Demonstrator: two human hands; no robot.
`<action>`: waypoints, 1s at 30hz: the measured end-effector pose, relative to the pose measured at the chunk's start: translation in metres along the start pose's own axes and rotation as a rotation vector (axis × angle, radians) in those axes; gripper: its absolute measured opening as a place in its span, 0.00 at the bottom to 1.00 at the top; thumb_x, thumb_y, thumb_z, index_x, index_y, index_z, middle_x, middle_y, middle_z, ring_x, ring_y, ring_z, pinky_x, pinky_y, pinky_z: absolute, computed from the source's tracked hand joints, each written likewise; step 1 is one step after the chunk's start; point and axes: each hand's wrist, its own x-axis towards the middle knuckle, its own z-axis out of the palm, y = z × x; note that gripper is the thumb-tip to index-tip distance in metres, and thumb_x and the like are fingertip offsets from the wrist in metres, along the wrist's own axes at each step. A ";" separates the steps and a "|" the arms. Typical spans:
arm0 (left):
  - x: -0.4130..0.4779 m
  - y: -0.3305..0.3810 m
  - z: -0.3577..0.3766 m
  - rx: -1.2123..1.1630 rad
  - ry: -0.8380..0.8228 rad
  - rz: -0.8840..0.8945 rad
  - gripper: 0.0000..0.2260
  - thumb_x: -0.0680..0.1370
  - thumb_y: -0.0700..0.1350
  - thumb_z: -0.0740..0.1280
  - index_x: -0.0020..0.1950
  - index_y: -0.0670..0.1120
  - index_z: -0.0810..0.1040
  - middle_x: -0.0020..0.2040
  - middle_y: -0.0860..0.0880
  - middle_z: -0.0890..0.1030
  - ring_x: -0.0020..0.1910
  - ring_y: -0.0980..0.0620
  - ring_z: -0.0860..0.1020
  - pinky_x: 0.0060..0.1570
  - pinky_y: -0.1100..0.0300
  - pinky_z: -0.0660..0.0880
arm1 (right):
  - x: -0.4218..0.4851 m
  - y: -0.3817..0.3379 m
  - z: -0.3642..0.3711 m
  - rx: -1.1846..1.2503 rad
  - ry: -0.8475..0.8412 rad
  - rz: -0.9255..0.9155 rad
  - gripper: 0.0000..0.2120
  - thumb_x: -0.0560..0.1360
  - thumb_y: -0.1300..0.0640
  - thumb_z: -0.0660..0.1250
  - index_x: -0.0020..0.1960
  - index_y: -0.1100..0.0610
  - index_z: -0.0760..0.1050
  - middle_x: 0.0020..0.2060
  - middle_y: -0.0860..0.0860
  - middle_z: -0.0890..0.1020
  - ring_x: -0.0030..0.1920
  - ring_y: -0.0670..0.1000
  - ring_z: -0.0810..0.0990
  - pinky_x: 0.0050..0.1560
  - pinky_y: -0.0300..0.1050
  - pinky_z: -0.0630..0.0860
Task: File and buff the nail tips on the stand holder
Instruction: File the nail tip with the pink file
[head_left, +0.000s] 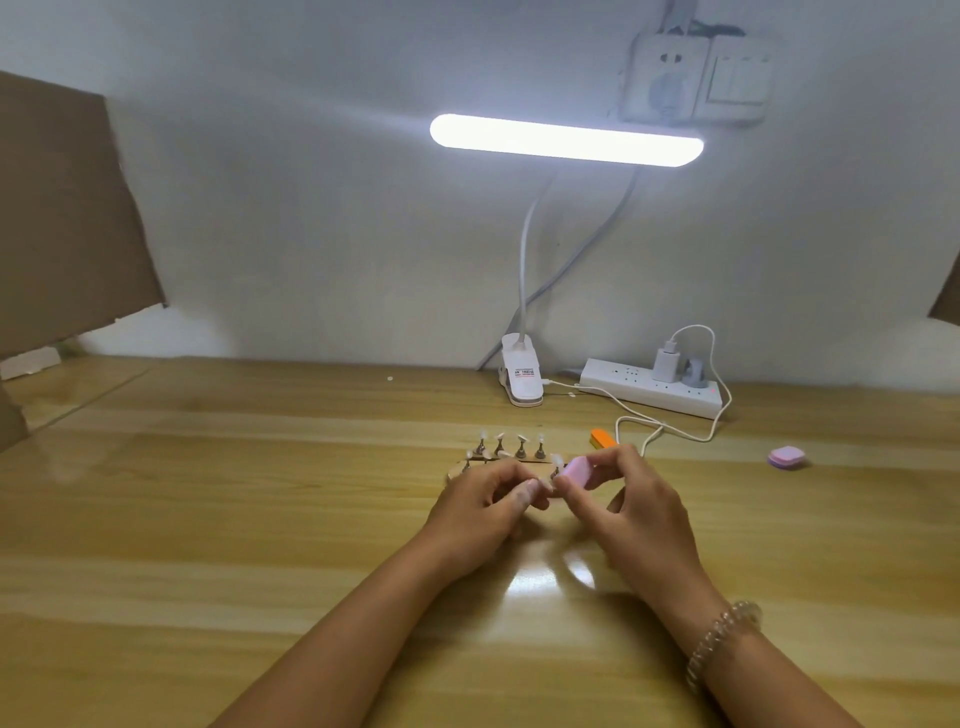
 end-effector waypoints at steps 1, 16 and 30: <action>0.000 0.000 0.001 -0.005 0.003 -0.005 0.08 0.82 0.41 0.64 0.50 0.49 0.82 0.45 0.55 0.84 0.39 0.58 0.79 0.46 0.49 0.78 | -0.001 0.000 0.000 0.001 0.018 -0.014 0.11 0.70 0.43 0.73 0.46 0.44 0.73 0.41 0.39 0.80 0.34 0.43 0.74 0.40 0.48 0.76; 0.000 0.001 0.000 -0.022 0.007 -0.026 0.06 0.81 0.39 0.66 0.51 0.46 0.83 0.45 0.52 0.82 0.42 0.56 0.78 0.43 0.52 0.76 | -0.004 -0.001 0.004 -0.120 -0.058 -0.094 0.16 0.69 0.33 0.66 0.45 0.45 0.75 0.40 0.37 0.80 0.34 0.39 0.74 0.37 0.44 0.72; 0.001 0.002 0.001 -0.053 0.013 -0.019 0.08 0.80 0.37 0.67 0.50 0.48 0.83 0.50 0.50 0.85 0.54 0.50 0.82 0.57 0.48 0.78 | -0.002 -0.001 0.002 -0.092 -0.077 -0.070 0.14 0.70 0.36 0.69 0.46 0.45 0.76 0.41 0.38 0.80 0.37 0.42 0.77 0.38 0.43 0.73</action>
